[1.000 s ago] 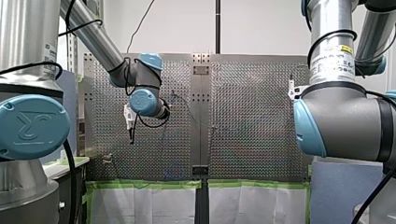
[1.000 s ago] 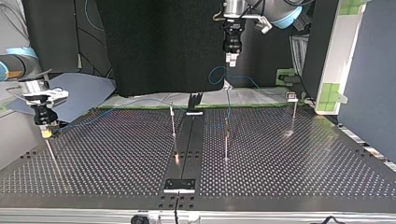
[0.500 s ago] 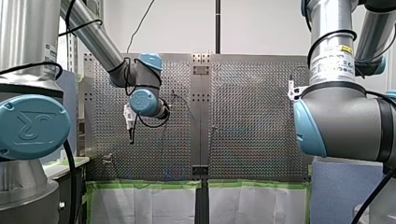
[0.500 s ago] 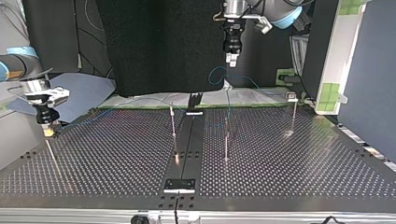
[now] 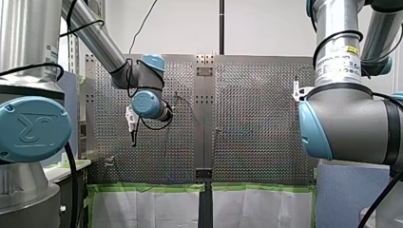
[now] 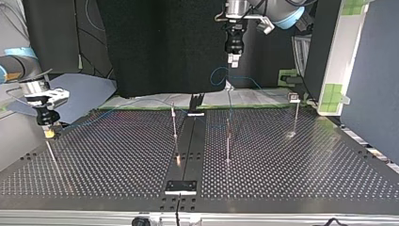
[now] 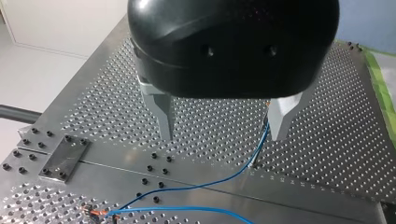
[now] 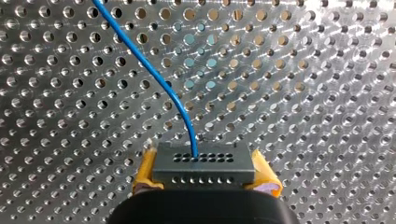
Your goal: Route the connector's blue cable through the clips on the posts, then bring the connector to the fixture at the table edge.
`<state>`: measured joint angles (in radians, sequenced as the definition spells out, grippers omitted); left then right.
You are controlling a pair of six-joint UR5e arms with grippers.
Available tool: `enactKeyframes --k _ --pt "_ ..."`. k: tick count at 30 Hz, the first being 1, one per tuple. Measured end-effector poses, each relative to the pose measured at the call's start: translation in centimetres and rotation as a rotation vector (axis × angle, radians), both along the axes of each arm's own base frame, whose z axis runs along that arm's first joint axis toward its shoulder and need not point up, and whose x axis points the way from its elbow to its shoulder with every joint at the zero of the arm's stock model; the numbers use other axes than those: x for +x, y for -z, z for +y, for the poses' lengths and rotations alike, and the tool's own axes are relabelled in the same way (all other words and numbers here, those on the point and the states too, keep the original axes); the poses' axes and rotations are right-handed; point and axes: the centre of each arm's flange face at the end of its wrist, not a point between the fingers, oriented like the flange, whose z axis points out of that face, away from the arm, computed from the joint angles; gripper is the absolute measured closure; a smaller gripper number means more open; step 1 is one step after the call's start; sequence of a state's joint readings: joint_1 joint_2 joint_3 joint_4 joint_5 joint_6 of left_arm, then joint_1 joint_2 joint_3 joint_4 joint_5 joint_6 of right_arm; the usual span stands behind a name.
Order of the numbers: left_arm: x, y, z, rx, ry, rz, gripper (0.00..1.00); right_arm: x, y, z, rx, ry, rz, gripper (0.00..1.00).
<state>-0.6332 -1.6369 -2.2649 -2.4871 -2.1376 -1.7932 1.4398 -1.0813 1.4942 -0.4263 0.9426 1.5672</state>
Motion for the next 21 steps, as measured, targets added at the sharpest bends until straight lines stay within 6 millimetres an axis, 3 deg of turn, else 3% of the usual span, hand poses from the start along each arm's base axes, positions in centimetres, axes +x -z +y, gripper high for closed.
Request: enactKeyframes --k 21 --pt "0.25 -0.03 0.15 0.001 -0.006 -0.002 0.00 0.08 -0.09 -0.24 -0.025 -0.004 0.040 1.00"
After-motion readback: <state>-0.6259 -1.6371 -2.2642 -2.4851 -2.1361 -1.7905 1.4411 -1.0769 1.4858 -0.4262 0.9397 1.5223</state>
